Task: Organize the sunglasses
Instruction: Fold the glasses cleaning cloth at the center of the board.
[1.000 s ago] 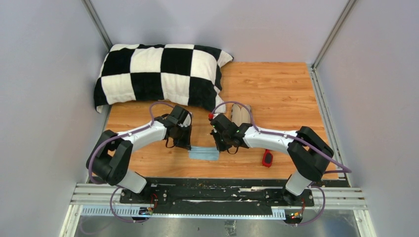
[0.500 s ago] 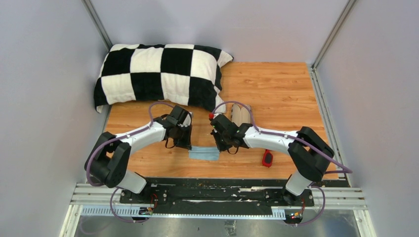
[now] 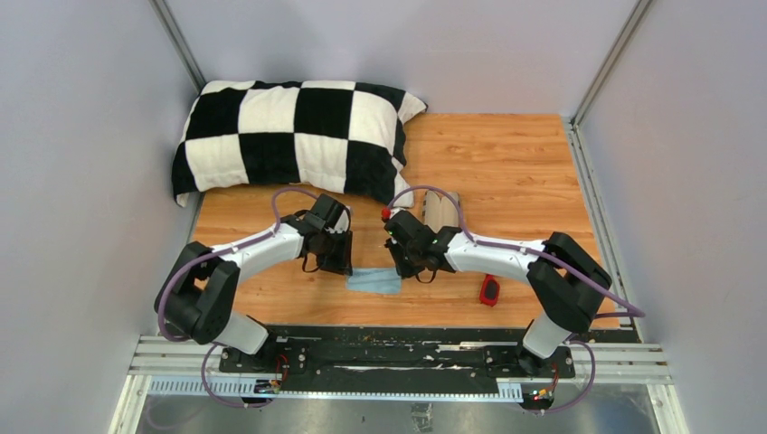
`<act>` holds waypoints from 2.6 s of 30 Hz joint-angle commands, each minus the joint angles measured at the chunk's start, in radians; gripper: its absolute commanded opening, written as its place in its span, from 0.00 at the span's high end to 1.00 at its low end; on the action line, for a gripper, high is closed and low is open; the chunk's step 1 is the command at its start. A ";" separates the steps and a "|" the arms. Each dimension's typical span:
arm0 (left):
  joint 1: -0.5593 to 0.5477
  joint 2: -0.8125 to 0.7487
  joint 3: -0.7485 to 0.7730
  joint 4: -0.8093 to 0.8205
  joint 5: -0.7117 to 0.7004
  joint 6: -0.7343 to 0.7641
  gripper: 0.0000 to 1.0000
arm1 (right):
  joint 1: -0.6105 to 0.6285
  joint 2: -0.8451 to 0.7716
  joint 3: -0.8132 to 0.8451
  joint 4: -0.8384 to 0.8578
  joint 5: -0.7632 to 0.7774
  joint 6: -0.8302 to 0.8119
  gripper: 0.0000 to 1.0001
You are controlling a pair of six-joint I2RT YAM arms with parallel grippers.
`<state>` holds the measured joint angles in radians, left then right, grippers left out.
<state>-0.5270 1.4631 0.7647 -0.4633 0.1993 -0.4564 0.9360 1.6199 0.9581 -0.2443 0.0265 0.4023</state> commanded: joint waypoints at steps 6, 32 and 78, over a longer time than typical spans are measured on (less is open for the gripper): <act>-0.005 -0.103 0.018 -0.080 -0.035 -0.015 0.59 | 0.020 -0.057 -0.027 -0.028 -0.050 -0.014 0.76; -0.074 -0.281 -0.129 -0.081 -0.143 -0.291 0.63 | -0.010 -0.230 -0.148 -0.075 0.053 0.273 0.67; -0.159 -0.175 -0.214 0.089 -0.198 -0.550 0.81 | -0.082 -0.154 -0.206 0.053 -0.110 0.363 0.63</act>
<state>-0.6754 1.2720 0.5579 -0.3992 0.0296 -0.9863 0.8639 1.4567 0.7578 -0.1787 -0.0715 0.7551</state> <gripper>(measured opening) 0.191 0.372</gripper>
